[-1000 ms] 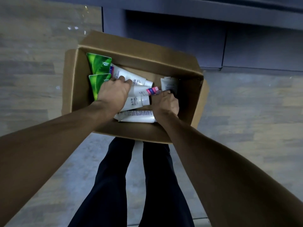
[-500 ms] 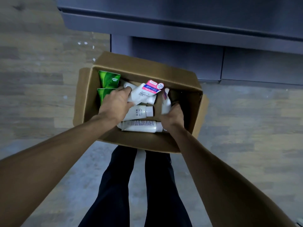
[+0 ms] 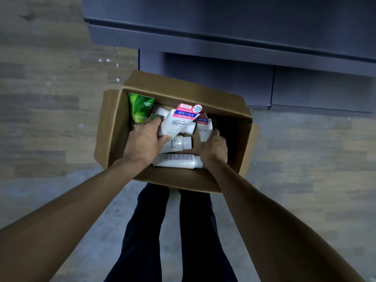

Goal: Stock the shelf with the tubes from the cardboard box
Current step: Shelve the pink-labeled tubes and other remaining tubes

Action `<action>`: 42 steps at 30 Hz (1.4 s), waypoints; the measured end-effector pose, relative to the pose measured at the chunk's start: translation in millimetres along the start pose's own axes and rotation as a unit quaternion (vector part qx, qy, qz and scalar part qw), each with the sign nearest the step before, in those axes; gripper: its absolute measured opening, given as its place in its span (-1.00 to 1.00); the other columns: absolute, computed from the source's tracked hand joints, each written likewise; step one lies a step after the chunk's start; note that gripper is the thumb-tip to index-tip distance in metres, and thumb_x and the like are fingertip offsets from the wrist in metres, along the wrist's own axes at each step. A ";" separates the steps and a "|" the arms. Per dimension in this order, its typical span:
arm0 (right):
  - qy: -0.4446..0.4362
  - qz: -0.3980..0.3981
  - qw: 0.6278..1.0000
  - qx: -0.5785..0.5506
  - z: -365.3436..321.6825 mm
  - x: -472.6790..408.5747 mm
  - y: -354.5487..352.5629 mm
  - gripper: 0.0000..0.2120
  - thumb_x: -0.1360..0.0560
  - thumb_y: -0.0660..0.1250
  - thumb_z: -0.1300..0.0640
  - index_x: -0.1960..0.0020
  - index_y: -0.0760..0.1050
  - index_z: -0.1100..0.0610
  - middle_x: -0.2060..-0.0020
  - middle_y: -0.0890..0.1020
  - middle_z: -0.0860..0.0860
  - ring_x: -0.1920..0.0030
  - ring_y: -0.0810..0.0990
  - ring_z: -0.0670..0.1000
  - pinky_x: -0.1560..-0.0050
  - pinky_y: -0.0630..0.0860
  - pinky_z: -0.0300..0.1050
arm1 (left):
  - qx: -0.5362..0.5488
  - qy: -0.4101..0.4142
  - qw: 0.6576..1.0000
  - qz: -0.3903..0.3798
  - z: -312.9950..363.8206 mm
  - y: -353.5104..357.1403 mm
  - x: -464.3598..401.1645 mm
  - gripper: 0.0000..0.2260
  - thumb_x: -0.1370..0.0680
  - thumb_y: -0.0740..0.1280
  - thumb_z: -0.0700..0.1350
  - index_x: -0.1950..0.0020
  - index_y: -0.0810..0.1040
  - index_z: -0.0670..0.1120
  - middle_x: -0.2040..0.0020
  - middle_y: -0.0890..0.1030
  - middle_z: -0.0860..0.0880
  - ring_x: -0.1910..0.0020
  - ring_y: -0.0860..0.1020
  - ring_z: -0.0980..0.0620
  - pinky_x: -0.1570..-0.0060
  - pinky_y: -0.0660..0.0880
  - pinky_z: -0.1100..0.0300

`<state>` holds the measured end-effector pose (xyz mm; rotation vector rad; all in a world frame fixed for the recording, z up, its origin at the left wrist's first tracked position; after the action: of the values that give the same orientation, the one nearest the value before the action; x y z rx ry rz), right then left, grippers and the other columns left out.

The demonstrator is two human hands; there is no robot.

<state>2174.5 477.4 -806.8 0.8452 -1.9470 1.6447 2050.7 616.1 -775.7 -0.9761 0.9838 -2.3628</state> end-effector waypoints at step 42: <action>-0.288 0.071 0.907 -0.301 -64.9 278.6 -296.6 -0.66 -0.48 0.46 0.12 -0.15 0.44 -0.16 -0.04 0.63 -0.24 -0.05 0.62 -0.25 -0.04 0.61 -0.16 | 0.191 0.116 0.973 0.064 155.5 -275.2 155.4 -0.71 -0.51 0.46 -0.08 -0.22 0.61 -0.01 -0.07 0.65 0.15 -0.02 0.55 0.22 -0.03 0.37 0.32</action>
<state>2182.3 466.0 -394.9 1.0086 -2.7572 0.7801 2034.0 639.7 -424.7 -0.4854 0.6083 -2.4649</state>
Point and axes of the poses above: each hand's wrist, its own x-axis away from the middle knuckle, its own y-axis out of the palm, z = x × y, the point moved 1 cm from there along -x, towards the middle knuckle
